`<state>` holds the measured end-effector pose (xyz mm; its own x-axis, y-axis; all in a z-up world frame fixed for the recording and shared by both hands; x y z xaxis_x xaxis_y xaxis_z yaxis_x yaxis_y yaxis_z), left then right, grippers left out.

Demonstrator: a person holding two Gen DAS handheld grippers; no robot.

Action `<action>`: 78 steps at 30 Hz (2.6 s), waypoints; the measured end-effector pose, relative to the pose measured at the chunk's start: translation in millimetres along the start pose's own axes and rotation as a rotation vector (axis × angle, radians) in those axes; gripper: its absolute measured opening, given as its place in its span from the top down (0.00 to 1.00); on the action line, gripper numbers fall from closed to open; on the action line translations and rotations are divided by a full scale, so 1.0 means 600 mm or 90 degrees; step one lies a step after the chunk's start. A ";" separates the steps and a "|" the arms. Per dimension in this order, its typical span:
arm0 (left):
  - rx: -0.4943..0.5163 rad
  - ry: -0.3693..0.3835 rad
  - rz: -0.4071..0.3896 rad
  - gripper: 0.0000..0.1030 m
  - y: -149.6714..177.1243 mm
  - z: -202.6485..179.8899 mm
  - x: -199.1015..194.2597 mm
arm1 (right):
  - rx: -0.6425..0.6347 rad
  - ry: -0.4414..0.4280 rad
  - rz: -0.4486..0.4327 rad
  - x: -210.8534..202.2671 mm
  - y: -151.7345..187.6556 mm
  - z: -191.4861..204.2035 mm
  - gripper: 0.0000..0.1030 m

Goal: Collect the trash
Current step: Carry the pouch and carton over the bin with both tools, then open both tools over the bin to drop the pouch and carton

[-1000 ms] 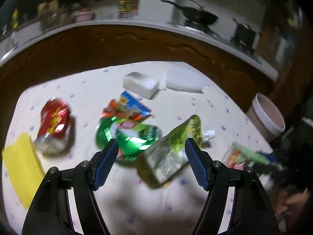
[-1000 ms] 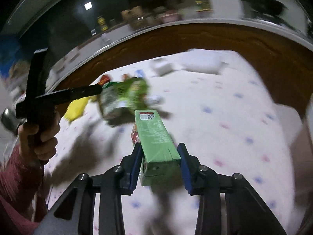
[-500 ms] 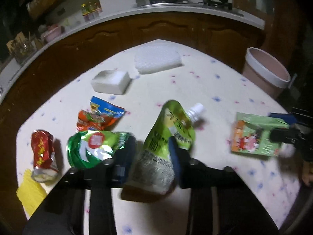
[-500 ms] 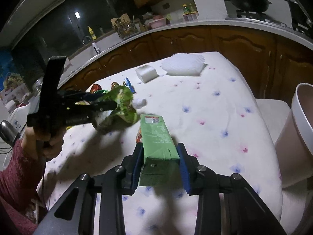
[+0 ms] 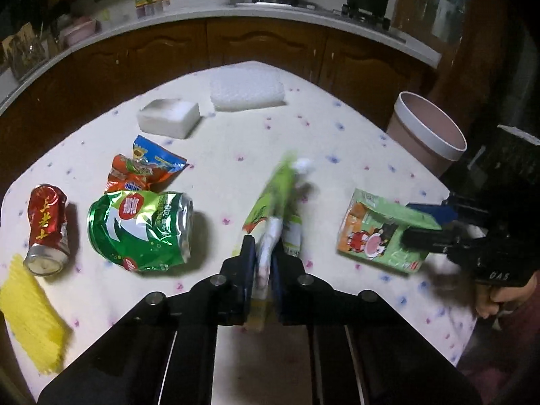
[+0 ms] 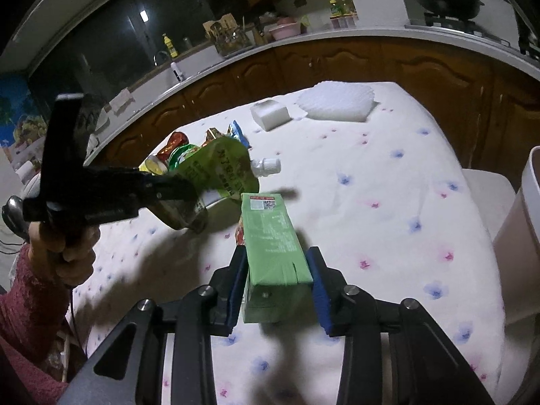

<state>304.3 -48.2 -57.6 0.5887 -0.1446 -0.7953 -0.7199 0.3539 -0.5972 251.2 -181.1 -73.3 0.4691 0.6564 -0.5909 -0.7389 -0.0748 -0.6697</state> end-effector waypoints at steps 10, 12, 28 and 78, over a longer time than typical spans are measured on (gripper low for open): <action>-0.067 0.042 -0.061 0.93 -0.013 -0.028 -0.052 | 0.013 0.020 -0.062 -0.056 -0.007 -0.004 0.68; -0.092 0.065 -0.071 0.93 -0.021 -0.037 -0.061 | 0.027 0.030 -0.085 -0.078 -0.013 -0.014 0.68; -0.135 0.155 -0.134 0.94 -0.096 -0.180 -0.102 | 0.113 0.177 -0.260 -0.289 -0.006 -0.114 0.68; -0.066 0.270 -0.047 0.64 -0.294 -0.526 0.104 | 0.255 0.317 -0.306 -0.402 -0.014 -0.415 0.58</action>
<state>351.9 -411.2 -34.7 0.4524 -0.5408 -0.7091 -0.7272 0.2365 -0.6444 264.7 -525.6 -37.1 0.8711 0.1284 -0.4740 -0.4745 0.4684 -0.7453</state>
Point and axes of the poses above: each gripper's, at about its wrist camera, not at the fingertips, and x roughly the way its jaws point, z to its left, y to its underside, the point moved 8 cm from there along x, roughly the way its jaws point, and after that the axes turned 11 degrees about -y, right-handed, at the moved point
